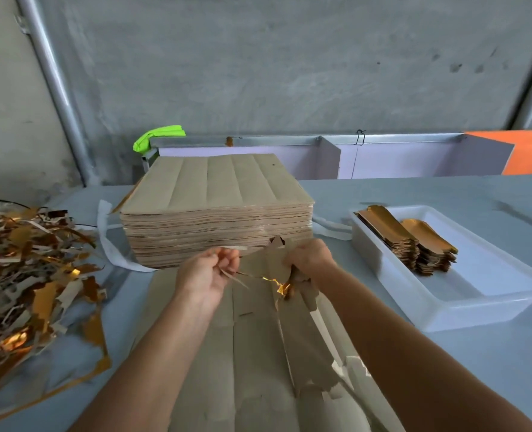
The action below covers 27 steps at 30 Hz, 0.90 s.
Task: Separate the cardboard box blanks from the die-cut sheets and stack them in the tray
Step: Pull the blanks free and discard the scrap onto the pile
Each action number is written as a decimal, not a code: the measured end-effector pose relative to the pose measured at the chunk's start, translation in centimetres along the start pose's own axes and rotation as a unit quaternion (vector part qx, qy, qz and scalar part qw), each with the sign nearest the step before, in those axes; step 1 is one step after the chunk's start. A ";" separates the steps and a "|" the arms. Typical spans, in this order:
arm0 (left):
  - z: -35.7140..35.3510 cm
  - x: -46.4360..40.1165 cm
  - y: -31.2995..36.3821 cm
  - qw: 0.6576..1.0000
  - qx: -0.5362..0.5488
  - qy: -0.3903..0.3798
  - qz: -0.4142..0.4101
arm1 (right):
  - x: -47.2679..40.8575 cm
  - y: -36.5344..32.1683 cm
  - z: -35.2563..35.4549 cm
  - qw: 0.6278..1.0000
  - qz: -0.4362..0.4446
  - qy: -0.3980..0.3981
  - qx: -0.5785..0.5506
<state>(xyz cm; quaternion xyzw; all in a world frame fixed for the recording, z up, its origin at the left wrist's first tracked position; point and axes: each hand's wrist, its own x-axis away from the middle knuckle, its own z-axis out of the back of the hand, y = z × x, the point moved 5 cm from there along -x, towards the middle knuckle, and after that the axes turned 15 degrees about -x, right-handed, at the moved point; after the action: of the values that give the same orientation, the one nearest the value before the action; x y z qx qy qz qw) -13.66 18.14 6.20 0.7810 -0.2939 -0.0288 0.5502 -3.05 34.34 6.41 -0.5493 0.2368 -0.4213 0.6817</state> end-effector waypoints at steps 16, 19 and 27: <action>-6.3 2.6 1.1 0.749 -0.624 -0.035 -0.219 | 3.5 -2.6 -0.8 0.960 0.215 -0.015 0.178; -5.6 1.5 0.2 0.813 -0.569 -0.062 -0.110 | 4.2 -2.3 -1.1 0.957 0.248 -0.021 0.152; -5.0 1.2 -0.3 0.821 -0.545 -0.138 -0.100 | 4.6 -1.7 -2.0 0.940 0.272 -0.026 0.204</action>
<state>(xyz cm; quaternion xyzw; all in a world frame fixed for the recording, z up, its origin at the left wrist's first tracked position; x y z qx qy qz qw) -10.65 21.87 8.23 0.3661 -0.2236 -0.3466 0.8341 -2.67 29.36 8.06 -0.3242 0.2682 -0.2444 0.8736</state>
